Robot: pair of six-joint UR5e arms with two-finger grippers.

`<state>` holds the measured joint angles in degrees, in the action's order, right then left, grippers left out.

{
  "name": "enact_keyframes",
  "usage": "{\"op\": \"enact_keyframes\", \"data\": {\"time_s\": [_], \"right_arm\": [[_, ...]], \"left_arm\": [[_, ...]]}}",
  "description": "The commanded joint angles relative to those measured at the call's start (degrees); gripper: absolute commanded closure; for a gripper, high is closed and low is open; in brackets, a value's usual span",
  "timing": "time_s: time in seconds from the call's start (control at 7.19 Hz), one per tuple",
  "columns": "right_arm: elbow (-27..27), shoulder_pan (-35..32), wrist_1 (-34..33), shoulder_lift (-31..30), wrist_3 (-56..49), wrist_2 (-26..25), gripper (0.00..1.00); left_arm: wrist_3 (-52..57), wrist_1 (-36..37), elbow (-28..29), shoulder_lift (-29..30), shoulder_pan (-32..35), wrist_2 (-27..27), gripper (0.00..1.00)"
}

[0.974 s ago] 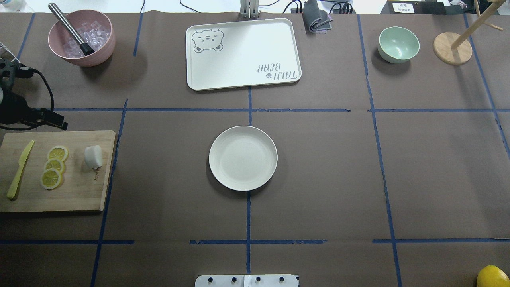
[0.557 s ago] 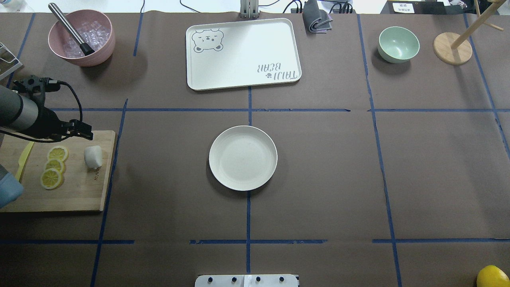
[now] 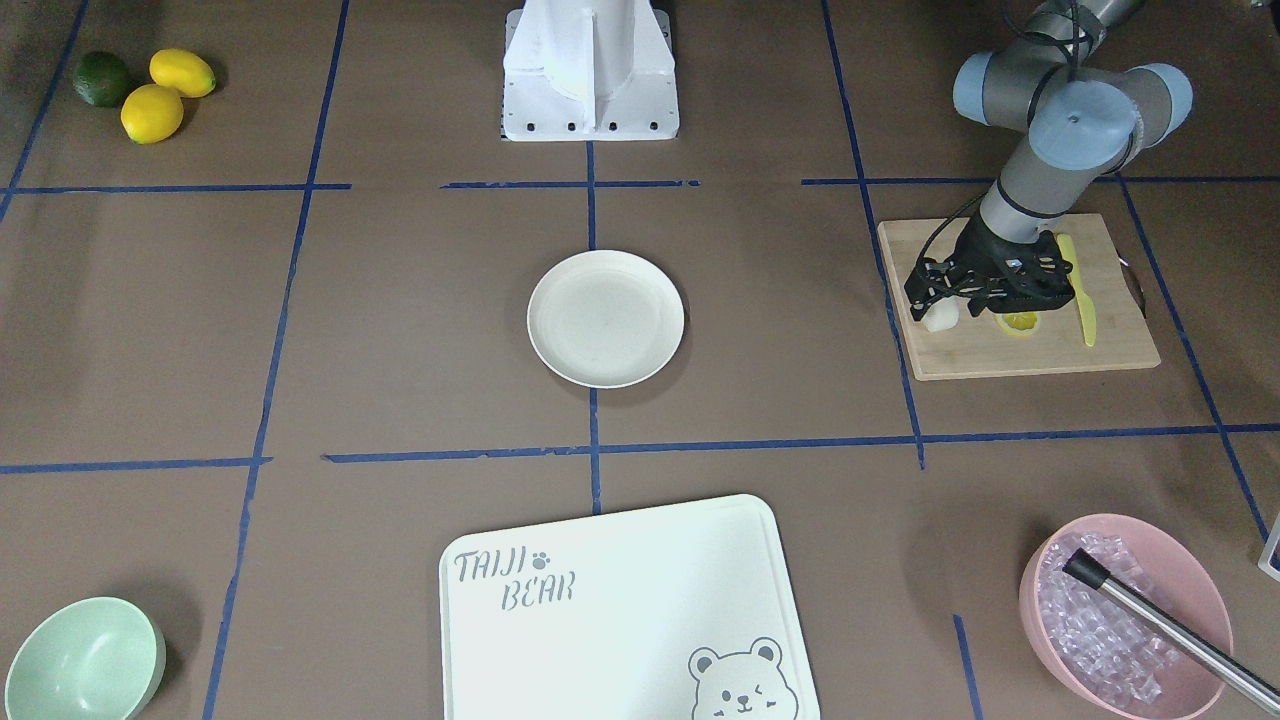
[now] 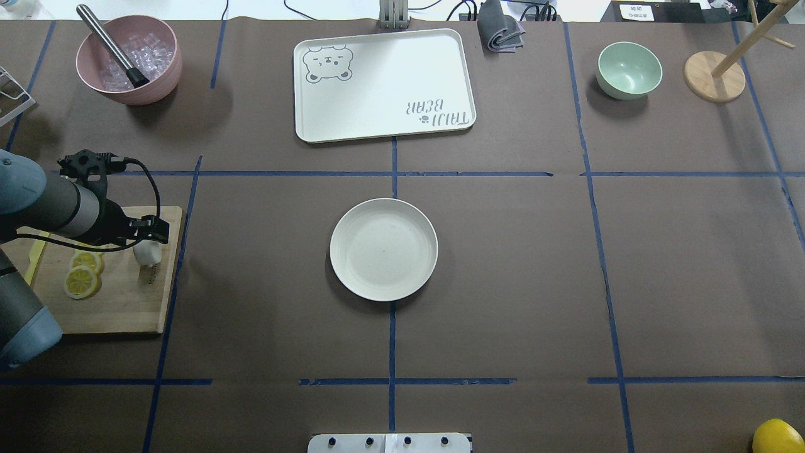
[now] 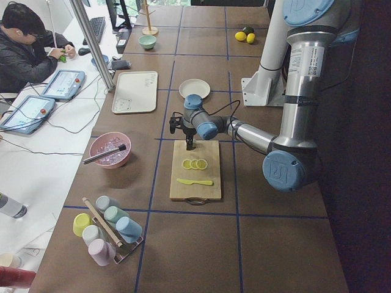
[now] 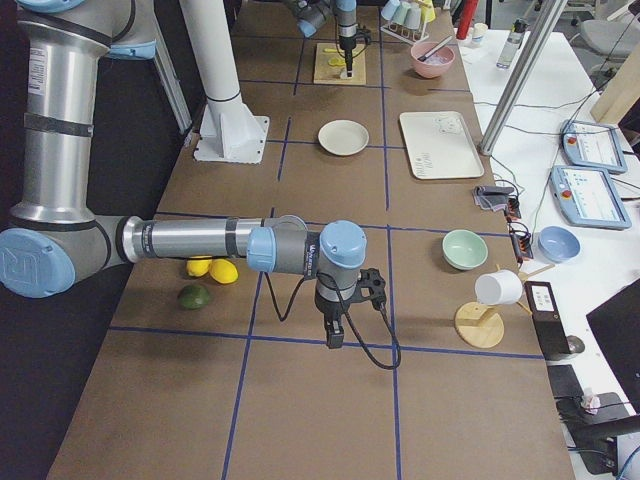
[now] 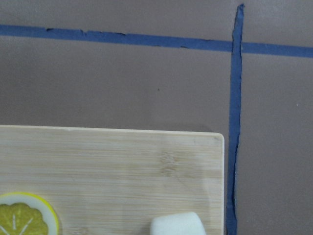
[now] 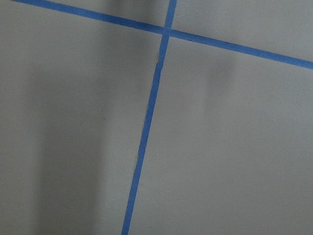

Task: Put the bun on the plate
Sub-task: 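Carry the bun with the left gripper and lower it onto the plate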

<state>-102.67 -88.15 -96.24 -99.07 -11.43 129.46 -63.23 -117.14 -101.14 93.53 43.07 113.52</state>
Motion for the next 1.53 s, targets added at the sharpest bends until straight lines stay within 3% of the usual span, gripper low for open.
{"op": "enact_keyframes", "data": {"time_s": [0.0, 0.28, 0.42, 0.56, 0.83, 0.97, 1.25, 1.39], "right_arm": [[0.01, 0.0, 0.0, 0.02, 0.09, 0.0, 0.0], [0.28, 0.0, -0.09, 0.19, 0.09, 0.0, 0.0], [0.28, 0.0, 0.0, 0.19, 0.09, 0.09, 0.0], [0.28, 0.0, 0.0, 0.19, 0.09, 0.09, 0.0], [0.54, 0.0, -0.09, 0.19, 0.09, 0.18, 0.0], [0.72, 0.09, -0.09, 0.19, 0.09, 0.18, 0.0], [0.89, 0.0, -0.09, 0.19, 0.09, 0.18, 0.0], [0.89, 0.0, 0.0, 0.19, 0.09, 0.18, 0.0]], "left_arm": [[-0.14, 0.6, -0.1, 0.07, -0.36, -0.23, 0.71], [-0.23, 2.25, -1.76, 0.86, -0.36, -0.23, 0.75], [-0.32, 9.84, -4.73, 4.35, -0.27, -0.23, 0.75], [-2.93, 18.61, -6.07, 11.17, -0.36, -0.23, 0.75], [-16.07, 27.98, -5.38, 22.87, -6.91, -3.36, 0.75], [-22.23, 29.41, -2.51, 29.28, -11.3, -8.7, 0.75], [-30.7, 28.64, 13.7, 44.21, -15.89, -14.71, 0.74], [-31.6, 28.11, 18.3, 46.89, -17.39, -15.69, 0.74]]}}
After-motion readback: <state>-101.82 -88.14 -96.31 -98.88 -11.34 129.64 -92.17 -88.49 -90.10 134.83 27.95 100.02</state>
